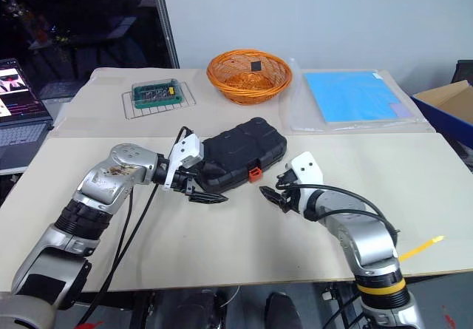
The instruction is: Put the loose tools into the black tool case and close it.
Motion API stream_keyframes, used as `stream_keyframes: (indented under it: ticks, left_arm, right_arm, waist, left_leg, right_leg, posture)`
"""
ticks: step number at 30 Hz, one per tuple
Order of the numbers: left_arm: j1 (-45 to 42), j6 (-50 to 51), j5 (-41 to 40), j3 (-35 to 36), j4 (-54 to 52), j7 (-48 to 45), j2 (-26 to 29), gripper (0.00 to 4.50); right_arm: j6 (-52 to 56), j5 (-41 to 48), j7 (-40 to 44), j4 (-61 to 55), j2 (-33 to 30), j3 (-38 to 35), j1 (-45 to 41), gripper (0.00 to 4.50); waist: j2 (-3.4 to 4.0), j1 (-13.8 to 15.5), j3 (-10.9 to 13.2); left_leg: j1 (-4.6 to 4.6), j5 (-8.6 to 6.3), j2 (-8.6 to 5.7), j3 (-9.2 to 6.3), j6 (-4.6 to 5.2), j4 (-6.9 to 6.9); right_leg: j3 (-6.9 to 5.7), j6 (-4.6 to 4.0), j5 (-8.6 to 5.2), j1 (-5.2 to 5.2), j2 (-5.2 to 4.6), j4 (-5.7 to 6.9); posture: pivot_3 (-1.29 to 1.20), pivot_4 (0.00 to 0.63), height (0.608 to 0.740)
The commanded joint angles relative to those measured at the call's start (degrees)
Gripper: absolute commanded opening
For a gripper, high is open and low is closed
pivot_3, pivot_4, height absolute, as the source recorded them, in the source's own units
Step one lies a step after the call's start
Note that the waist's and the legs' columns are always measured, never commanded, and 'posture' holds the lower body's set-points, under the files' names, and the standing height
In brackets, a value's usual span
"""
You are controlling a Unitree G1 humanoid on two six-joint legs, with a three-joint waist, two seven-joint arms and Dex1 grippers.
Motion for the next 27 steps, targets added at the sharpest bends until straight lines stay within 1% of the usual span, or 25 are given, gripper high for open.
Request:
stream_keyframes:
  ticks: [1,3,6,9,11,13,23,26,27]
  left_arm:
    - [1.6,0.9,1.5,-1.4,1.4,-1.1,0.7,4.50]
    - [1.9,0.7,1.8,-1.3,1.3,-1.2,1.1,4.50]
    - [2.3,0.8,2.0,-1.0,0.8,-1.4,1.6,4.50]
    - [2.8,1.2,2.1,-0.8,0.2,-1.2,2.0,4.50]
    - [3.2,1.1,2.1,-0.6,-0.1,-1.1,2.2,4.50]
    - [3.8,0.6,2.2,-0.4,0.0,-1.0,2.5,4.50]
    - [5.4,-3.0,3.2,0.3,2.8,-1.2,3.1,4.50]
    - [5.7,-3.5,3.4,0.4,3.1,-1.2,3.1,4.50]
    - [5.7,-3.6,3.4,0.4,3.2,-1.1,3.1,4.50]
  right_arm:
    - [-5.1,-3.0,-3.1,4.0,3.2,1.6,-2.6,3.24]
    - [-6.8,-3.5,-3.7,5.9,4.7,1.5,-3.2,3.24]
    - [-8.6,-4.4,-3.8,8.1,5.8,1.9,-4.0,3.24]
    - [-10.1,-4.6,-3.3,10.3,6.8,2.1,-4.7,3.24]
    - [-10.8,-4.9,-3.0,11.2,7.2,2.5,-4.9,3.24]
    - [-11.6,-4.9,-2.3,11.7,7.3,2.9,-4.8,3.24]
    - [-14.5,-5.3,-1.0,13.9,7.8,3.3,-5.1,3.24]
    - [-15.0,-5.4,-0.7,14.2,7.7,3.5,-4.9,2.48]
    - [-15.2,-5.4,-0.6,14.2,7.7,3.5,-4.9,2.01]
  waist:
    - [0.01,0.0,0.0]
    - [0.01,0.0,0.0]
    - [0.02,0.0,0.0]
    - [0.02,0.0,0.0]
    - [0.02,-0.2,0.0]
    - [0.02,-0.4,0.0]
    - [0.05,-0.5,0.0]
    - [0.06,-0.5,-0.1]
    - [0.07,-0.5,-0.1]
  left_leg:
    - [0.02,0.00,-0.01,0.00,0.00,0.00]
    - [0.02,0.03,-0.03,0.00,-0.01,0.00]
    - [0.00,0.07,-0.12,0.00,0.07,0.00]
    - [0.00,0.23,-0.14,0.00,0.37,0.00]
    - [0.01,0.21,-0.11,0.00,0.33,-0.01]
    - [0.02,0.03,-0.06,0.00,0.01,-0.01]
    - [0.07,0.03,0.02,0.00,0.00,-0.01]
    - [0.10,0.02,0.05,0.00,-0.01,-0.01]
    - [0.11,0.02,0.06,0.00,-0.01,-0.01]
  right_leg:
    - [0.01,0.05,0.05,-0.01,0.00,0.02]
    - [0.01,0.03,0.10,-0.05,0.00,0.04]
    - [0.03,-0.34,0.32,-0.05,0.02,0.06]
    - [0.03,-0.36,0.33,-0.06,0.02,0.05]
    - [0.03,-0.29,0.27,-0.06,0.04,0.05]
    - [0.03,-0.19,0.21,-0.05,0.10,0.05]
    - [0.09,-0.18,0.18,-0.05,0.20,0.05]
    - [0.09,-0.17,0.17,-0.04,0.22,0.05]
    - [0.10,-0.17,0.17,-0.05,0.22,0.05]
  posture:
    - [0.00,0.150,0.740]
    - [0.00,0.150,0.740]
    - [0.00,0.150,0.740]
    - [0.00,0.150,0.740]
    - [0.00,0.150,0.740]
    - [0.00,0.150,0.740]
    - [0.00,0.150,0.740]
    - [0.00,0.150,0.740]
    - [0.00,0.150,0.740]
